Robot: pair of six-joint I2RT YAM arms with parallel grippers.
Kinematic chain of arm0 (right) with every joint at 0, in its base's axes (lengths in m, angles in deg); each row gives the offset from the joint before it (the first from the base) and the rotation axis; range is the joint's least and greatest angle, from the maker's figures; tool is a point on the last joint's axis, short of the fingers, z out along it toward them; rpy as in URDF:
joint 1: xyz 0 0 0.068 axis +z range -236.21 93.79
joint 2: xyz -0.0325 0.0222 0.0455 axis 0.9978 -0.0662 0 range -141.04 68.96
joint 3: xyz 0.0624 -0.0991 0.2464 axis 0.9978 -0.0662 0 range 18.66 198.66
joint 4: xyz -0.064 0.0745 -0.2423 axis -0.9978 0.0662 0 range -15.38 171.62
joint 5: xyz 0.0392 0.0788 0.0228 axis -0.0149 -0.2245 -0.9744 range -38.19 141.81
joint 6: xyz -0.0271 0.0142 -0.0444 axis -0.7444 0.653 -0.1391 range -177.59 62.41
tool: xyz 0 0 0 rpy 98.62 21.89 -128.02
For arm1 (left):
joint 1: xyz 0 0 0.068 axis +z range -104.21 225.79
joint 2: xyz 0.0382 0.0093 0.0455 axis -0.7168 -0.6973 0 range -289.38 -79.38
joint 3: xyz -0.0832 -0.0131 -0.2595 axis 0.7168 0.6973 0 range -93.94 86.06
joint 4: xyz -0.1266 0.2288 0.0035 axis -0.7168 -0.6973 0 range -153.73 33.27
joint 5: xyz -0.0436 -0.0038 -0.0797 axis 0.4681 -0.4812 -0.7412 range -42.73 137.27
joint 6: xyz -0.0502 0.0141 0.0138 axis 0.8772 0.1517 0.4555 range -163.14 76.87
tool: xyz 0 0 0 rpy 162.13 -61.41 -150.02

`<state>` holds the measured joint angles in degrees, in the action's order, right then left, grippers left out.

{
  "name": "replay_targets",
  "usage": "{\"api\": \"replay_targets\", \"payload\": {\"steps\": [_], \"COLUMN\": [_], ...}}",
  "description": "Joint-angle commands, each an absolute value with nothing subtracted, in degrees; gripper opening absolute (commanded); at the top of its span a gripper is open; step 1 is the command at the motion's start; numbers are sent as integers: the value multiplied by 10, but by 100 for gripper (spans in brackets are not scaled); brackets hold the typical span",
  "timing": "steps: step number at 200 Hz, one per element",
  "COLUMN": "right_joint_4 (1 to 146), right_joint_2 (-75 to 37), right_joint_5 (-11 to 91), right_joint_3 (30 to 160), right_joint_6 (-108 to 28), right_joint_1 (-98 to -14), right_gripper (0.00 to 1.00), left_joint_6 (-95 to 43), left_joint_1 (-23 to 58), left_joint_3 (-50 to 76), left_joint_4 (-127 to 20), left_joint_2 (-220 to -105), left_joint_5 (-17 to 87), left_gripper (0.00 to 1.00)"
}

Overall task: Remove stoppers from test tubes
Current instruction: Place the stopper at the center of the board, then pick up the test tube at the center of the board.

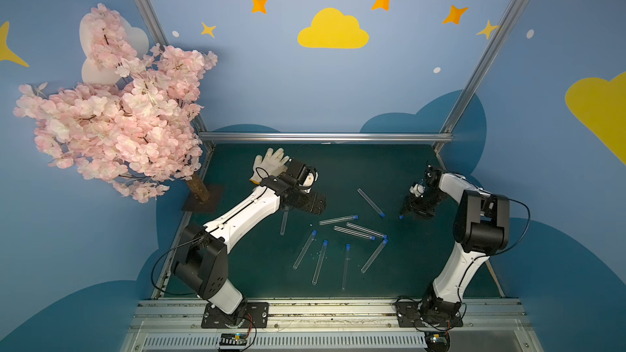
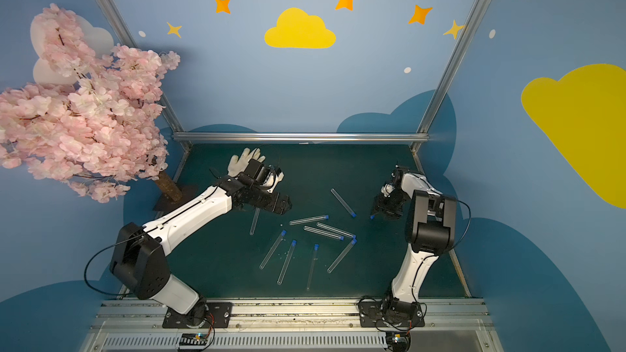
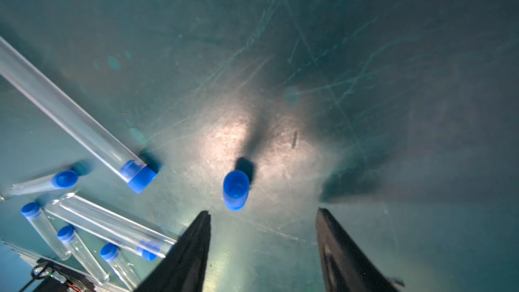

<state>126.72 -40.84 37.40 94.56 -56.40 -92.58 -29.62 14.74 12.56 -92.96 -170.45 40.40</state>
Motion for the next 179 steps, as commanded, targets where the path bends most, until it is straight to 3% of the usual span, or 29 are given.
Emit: {"api": "replay_targets", "payload": {"steps": [1, 49, 105, 179], "right_joint_4": [1285, 1307, 1326, 1214], "right_joint_2": [-379, -353, -293, -140], "right_joint_5": [375, 383, 376, 177], "right_joint_3": [965, 989, 1005, 880], "right_joint_6": [-565, -570, -577, -574], "right_joint_1": [-919, -893, -828, -740], "right_gripper": [68, 81, 82, 84], "left_joint_6": [-293, -293, -284, -262], "left_joint_1": [146, 147, 147, 136], "left_joint_3": [115, 118, 136, 141], "left_joint_4": [-950, -987, -1013, -1023], "left_joint_2": [-1708, -1710, -1709, -1758], "left_joint_5": [404, 424, 430, 427], "left_gripper": [100, 100, 100, 97]}}
